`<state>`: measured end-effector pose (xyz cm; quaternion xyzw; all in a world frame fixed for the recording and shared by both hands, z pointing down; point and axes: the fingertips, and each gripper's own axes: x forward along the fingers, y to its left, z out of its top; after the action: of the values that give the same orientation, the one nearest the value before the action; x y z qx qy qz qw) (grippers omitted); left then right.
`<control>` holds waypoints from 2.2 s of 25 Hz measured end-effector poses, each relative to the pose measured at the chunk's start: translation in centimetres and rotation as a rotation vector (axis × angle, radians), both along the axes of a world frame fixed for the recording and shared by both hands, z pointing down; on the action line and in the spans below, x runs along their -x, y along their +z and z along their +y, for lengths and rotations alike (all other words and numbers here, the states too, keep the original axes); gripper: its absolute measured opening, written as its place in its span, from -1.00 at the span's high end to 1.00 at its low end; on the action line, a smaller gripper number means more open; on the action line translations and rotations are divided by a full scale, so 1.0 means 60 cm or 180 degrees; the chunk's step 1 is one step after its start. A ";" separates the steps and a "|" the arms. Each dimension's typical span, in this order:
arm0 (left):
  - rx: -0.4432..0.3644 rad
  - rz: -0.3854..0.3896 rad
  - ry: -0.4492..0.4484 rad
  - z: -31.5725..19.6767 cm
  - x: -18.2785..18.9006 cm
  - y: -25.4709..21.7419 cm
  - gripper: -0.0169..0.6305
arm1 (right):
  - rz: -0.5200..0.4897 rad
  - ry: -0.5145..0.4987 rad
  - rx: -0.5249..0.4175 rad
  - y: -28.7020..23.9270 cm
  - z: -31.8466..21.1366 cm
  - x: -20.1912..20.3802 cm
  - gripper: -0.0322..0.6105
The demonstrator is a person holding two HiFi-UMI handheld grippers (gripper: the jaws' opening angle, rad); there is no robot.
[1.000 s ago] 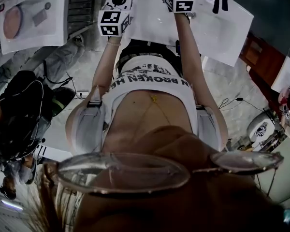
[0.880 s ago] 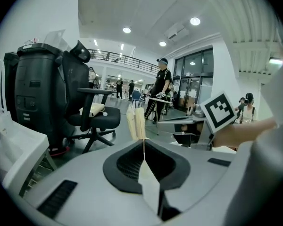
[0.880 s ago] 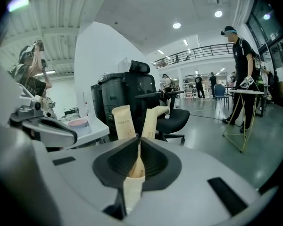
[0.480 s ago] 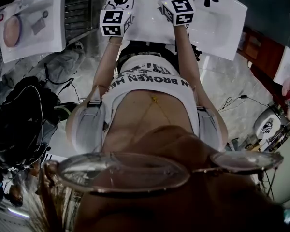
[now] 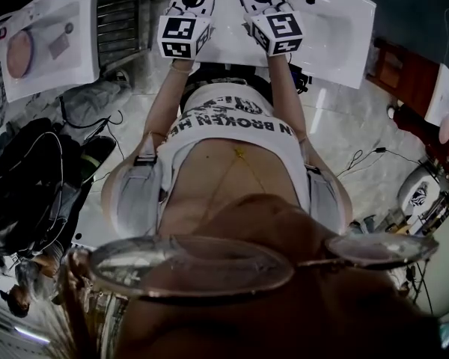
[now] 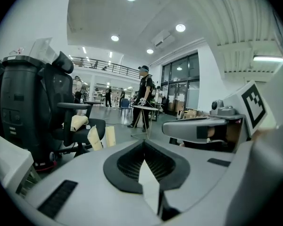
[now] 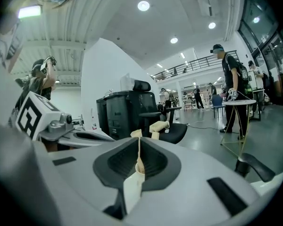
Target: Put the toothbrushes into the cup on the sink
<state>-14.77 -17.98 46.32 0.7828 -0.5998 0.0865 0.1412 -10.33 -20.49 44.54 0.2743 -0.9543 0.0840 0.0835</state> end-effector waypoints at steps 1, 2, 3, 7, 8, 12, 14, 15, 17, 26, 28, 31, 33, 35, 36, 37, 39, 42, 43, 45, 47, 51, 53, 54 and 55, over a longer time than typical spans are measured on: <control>-0.0015 -0.0005 0.0015 0.002 -0.009 -0.004 0.90 | -0.0005 0.0000 -0.0020 -0.005 0.004 -0.006 0.80; -0.0031 -0.0014 0.0031 0.003 -0.017 -0.009 0.91 | -0.0007 0.0001 -0.0038 -0.010 0.007 -0.012 0.80; -0.0046 -0.0025 0.0045 0.005 -0.023 -0.013 0.91 | -0.0012 0.0001 -0.0054 -0.014 0.011 -0.017 0.80; -0.0110 -0.0066 0.0103 0.013 -0.048 -0.031 0.91 | -0.0027 -0.0008 -0.0073 -0.028 0.025 -0.034 0.80; -0.0130 -0.0073 0.0116 0.014 -0.055 -0.036 0.91 | -0.0029 -0.0011 -0.0076 -0.031 0.027 -0.038 0.80; -0.0203 -0.0055 0.0143 0.013 -0.079 -0.055 0.91 | -0.0088 -0.0021 -0.0158 -0.051 0.032 -0.051 0.80; -0.0247 -0.0045 0.0141 0.017 -0.088 -0.066 0.91 | -0.0084 -0.0030 -0.0187 -0.058 0.040 -0.057 0.80; -0.0270 -0.0043 0.0141 0.021 -0.092 -0.071 0.91 | -0.0078 -0.0034 -0.0194 -0.061 0.046 -0.060 0.80; -0.0315 -0.0046 0.0148 0.028 -0.100 -0.079 0.91 | -0.0102 -0.0038 -0.0235 -0.070 0.057 -0.065 0.80; -0.0400 -0.0074 0.0120 0.050 -0.126 -0.101 0.91 | -0.0168 -0.0078 -0.0358 -0.095 0.082 -0.091 0.80; -0.0414 -0.0084 0.0106 0.055 -0.129 -0.104 0.91 | -0.0164 -0.0106 -0.0373 -0.098 0.088 -0.095 0.80; -0.0442 -0.0078 0.0065 0.065 -0.131 -0.108 0.91 | -0.0159 -0.0147 -0.0390 -0.100 0.098 -0.098 0.80; -0.0444 -0.0061 0.0038 0.070 -0.135 -0.108 0.91 | -0.0155 -0.0164 -0.0389 -0.101 0.103 -0.102 0.80; -0.0433 -0.0050 0.0023 0.073 -0.142 -0.108 0.91 | -0.0152 -0.0170 -0.0395 -0.102 0.105 -0.109 0.80; -0.0432 -0.0056 0.0017 0.074 -0.144 -0.108 0.91 | -0.0155 -0.0174 -0.0405 -0.104 0.107 -0.113 0.80; -0.0433 -0.0064 0.0009 0.075 -0.146 -0.109 0.91 | -0.0156 -0.0181 -0.0415 -0.106 0.109 -0.116 0.80; -0.0436 -0.0071 -0.0014 0.079 -0.149 -0.110 0.91 | -0.0142 -0.0204 -0.0432 -0.109 0.114 -0.120 0.80; -0.0440 -0.0084 -0.0054 0.084 -0.153 -0.109 0.91 | -0.0140 -0.0221 -0.0437 -0.108 0.118 -0.128 0.80; -0.0441 -0.0094 -0.0064 0.084 -0.156 -0.108 0.91 | -0.0147 -0.0229 -0.0431 -0.107 0.119 -0.132 0.80; -0.0444 -0.0115 -0.0081 0.086 -0.161 -0.106 0.91 | -0.0147 -0.0249 -0.0420 -0.103 0.122 -0.137 0.80; -0.0450 -0.0119 -0.0093 0.089 -0.164 -0.103 0.91 | -0.0138 -0.0268 -0.0412 -0.098 0.126 -0.140 0.80; -0.0459 -0.0116 -0.0124 0.092 -0.167 -0.099 0.91 | -0.0140 -0.0308 -0.0407 -0.092 0.131 -0.142 0.80; -0.0456 -0.0113 -0.0142 0.094 -0.172 -0.098 0.91 | -0.0146 -0.0327 -0.0410 -0.092 0.133 -0.147 0.80; -0.0456 -0.0113 -0.0152 0.095 -0.175 -0.097 0.91 | -0.0149 -0.0335 -0.0414 -0.092 0.134 -0.150 0.80; -0.0457 -0.0116 -0.0162 0.097 -0.178 -0.098 0.91 | -0.0153 -0.0342 -0.0416 -0.093 0.135 -0.154 0.80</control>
<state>-4.12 -12.18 40.47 0.7737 -0.6266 0.0539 0.0759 -1.12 -12.38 38.98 0.2254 -0.9728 0.0234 0.0469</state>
